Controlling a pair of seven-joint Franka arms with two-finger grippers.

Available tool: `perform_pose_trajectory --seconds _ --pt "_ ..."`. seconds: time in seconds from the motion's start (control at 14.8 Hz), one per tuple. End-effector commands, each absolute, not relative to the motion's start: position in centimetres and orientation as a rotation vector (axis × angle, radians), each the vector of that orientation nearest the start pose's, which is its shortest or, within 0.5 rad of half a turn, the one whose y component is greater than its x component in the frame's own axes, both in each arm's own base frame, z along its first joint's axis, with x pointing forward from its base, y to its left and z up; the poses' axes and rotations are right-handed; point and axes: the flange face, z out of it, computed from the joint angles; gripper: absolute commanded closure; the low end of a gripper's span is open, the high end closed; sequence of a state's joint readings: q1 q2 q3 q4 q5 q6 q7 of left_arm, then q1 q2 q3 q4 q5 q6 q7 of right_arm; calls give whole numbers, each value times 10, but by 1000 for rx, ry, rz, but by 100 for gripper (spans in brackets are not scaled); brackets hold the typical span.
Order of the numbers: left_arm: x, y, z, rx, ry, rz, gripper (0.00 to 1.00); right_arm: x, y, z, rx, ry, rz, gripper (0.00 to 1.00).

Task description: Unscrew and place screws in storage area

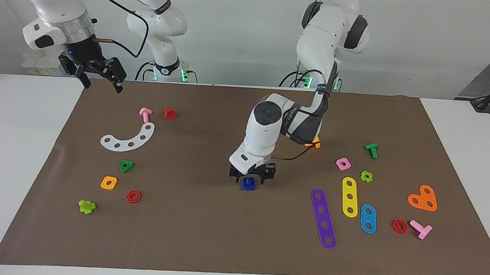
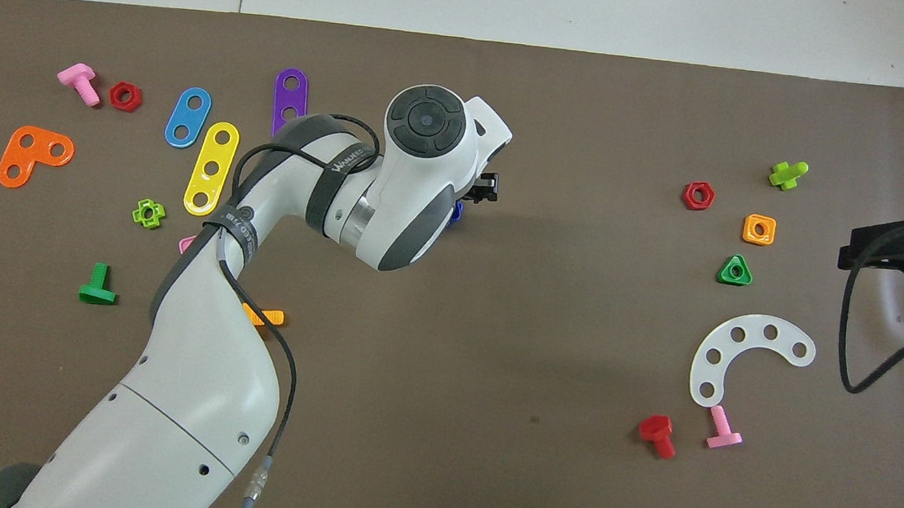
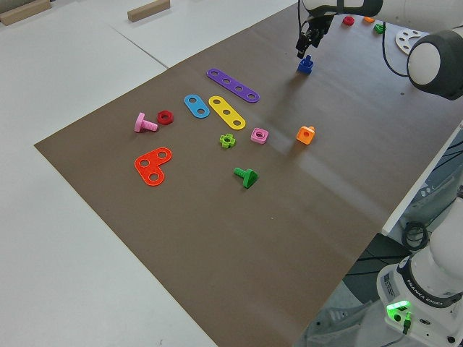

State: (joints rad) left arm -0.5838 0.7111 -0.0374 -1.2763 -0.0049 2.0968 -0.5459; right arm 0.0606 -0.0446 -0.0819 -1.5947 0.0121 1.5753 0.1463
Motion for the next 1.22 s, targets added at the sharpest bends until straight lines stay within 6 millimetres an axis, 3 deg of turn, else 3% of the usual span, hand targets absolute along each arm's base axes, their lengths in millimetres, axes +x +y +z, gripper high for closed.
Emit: perform_pose_trajectory --seconds 0.0,0.61,1.15 --pt "616 -432 341 -3202 100 -166 12 535 -12 640 -3113 227 -41 0" --pt "607 -429 314 -3193 101 -139 23 535 -12 640 -3113 227 -41 0" --pt "605 -431 310 -3191 105 -137 29 535 -12 640 -3113 227 -41 0"
